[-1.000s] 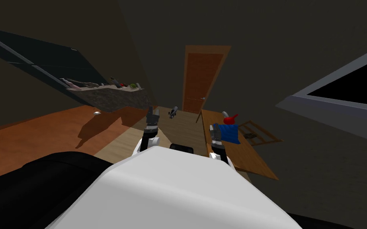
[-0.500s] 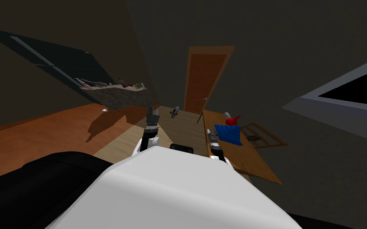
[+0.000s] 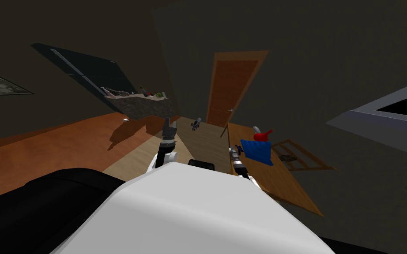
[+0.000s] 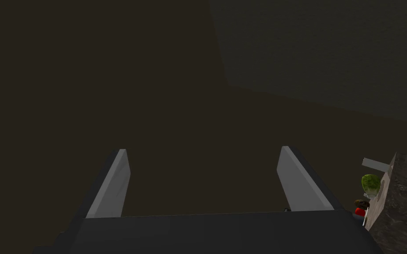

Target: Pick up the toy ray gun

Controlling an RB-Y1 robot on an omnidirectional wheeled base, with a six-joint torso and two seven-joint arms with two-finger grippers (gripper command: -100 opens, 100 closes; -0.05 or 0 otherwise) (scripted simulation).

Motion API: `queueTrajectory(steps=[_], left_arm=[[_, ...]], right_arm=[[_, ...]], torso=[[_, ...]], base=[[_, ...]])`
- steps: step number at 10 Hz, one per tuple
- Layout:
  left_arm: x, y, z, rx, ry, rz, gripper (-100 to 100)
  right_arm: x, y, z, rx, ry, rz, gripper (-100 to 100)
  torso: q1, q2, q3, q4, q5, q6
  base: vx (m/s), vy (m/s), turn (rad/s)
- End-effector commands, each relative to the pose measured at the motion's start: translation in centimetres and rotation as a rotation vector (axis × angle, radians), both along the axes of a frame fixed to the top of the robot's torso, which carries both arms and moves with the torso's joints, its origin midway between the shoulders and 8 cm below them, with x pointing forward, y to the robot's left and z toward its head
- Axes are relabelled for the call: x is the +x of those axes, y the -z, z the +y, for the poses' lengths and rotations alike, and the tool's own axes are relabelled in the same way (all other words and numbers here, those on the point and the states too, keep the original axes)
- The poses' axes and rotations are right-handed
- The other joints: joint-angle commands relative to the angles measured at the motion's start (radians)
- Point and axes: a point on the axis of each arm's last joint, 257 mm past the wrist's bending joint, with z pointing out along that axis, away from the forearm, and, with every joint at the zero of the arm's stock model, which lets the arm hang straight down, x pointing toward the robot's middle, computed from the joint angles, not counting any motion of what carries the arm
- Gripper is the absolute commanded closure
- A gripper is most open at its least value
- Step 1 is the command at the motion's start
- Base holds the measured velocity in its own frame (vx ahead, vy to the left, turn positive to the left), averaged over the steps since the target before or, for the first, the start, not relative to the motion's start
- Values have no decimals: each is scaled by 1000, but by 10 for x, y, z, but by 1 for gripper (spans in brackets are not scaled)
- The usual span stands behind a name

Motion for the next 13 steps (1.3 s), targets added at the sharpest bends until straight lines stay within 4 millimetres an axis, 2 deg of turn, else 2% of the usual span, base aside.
queueTrajectory(steps=[1,4,6,8,10,11,12,13], left_arm=[[0,0,0,0,0,0,0],[0,0,0,0,0,0,0],[0,0,0,0,0,0,0],[0,0,0,0,0,0,0],[0,0,0,0,0,0,0],[0,0,0,0,0,0,0],[0,0,0,0,0,0,0],[0,0,0,0,0,0,0]], right_arm=[[-9,24,-8,-49,-16,54,-100],[-20,58,-24,-99,-15,136,-100],[-33,93,-42,-185,-35,225,-100],[-46,117,-62,-243,-38,294,-100],[-49,122,-66,-245,-33,306,-100],[-56,134,-78,-292,-43,345,-100],[-60,140,-83,-295,-37,360,-100],[-71,155,-101,-346,-40,412,-100]], torso=[[0,0,0,0,0,0],[0,-1,-1,0,0,0],[0,-1,-1,0,0,0],[1,-2,-1,0,0,0],[1,-2,-1,0,0,0],[1,-2,-1,0,0,0],[1,-2,-1,0,0,0],[1,-2,-1,0,0,0]], base=[[-18,6,140],[-10,6,78],[-5,16,183],[0,16,91],[1,10,24],[4,16,146],[3,11,80],[6,15,116]])
